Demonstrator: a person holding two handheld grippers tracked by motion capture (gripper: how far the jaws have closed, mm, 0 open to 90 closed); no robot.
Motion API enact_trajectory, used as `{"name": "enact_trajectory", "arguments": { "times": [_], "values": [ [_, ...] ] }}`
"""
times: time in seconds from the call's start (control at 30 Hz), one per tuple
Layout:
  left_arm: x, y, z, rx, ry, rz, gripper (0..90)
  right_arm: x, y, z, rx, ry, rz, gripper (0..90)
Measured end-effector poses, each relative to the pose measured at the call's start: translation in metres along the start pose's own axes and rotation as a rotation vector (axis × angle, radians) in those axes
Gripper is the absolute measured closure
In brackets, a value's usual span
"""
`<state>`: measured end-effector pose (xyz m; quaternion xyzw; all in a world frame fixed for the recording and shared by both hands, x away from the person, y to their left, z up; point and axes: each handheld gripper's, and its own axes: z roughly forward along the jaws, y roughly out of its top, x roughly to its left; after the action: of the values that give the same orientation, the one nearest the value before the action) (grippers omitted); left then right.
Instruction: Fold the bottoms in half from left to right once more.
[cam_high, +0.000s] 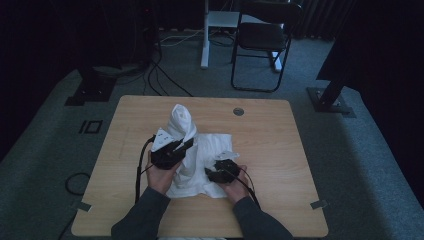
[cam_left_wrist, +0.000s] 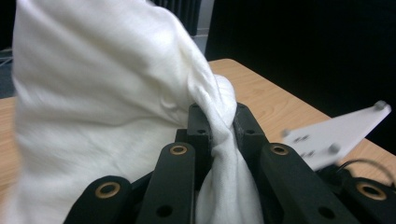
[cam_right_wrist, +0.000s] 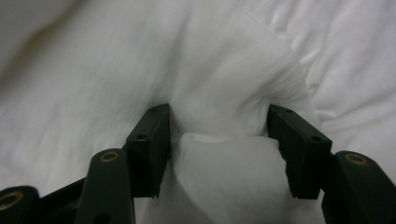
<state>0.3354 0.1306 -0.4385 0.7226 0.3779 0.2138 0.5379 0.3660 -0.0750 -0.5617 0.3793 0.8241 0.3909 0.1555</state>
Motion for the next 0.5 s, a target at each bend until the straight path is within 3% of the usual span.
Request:
{"name": "enact_trajectory", "arguments": {
  "times": [0.1, 0.17, 0.2, 0.23, 0.27, 0.3, 0.33, 0.37, 0.4, 0.5],
  "values": [
    [-0.002, -0.002, 0.005, 0.016, -0.004, 0.003, 81.0, 0.004, 0.005, 0.0, 0.031, 0.119, -0.071, 33.1],
    [-0.002, -0.008, 0.01, 0.034, -0.017, 0.0, 81.0, 0.0, 0.005, -0.009, 0.002, 0.147, -0.077, 34.6],
    [-0.003, -0.011, 0.013, 0.043, -0.024, -0.003, 81.0, -0.013, 0.001, -0.03, -0.064, 0.18, -0.061, 35.8],
    [-0.004, -0.014, 0.016, 0.051, -0.036, -0.009, 81.0, -0.013, 0.001, -0.03, -0.064, 0.18, -0.061, 35.8],
    [-0.007, -0.022, 0.024, 0.07, -0.053, -0.011, 81.0, -0.031, -0.004, -0.052, -0.122, 0.167, -0.024, 35.9],
    [-0.007, -0.022, 0.024, 0.07, -0.053, -0.011, 80.9, -0.031, -0.004, -0.052, -0.122, 0.167, -0.024, 35.9],
    [-0.014, -0.03, 0.035, 0.099, -0.076, -0.016, 80.9, -0.05, -0.01, -0.067, -0.142, 0.117, 0.006, 36.2],
    [-0.014, -0.03, 0.035, 0.099, -0.076, -0.016, 80.8, -0.05, -0.01, -0.067, -0.142, 0.117, 0.006, 36.2],
    [-0.021, -0.04, 0.049, 0.151, -0.103, -0.013, 80.7, -0.067, -0.014, -0.077, -0.149, 0.076, 0.043, 37.1],
    [-0.025, -0.045, 0.058, 0.194, -0.107, -0.022, 80.6, -0.073, -0.016, -0.082, -0.158, 0.056, 0.063, 37.3]
  ]
}}
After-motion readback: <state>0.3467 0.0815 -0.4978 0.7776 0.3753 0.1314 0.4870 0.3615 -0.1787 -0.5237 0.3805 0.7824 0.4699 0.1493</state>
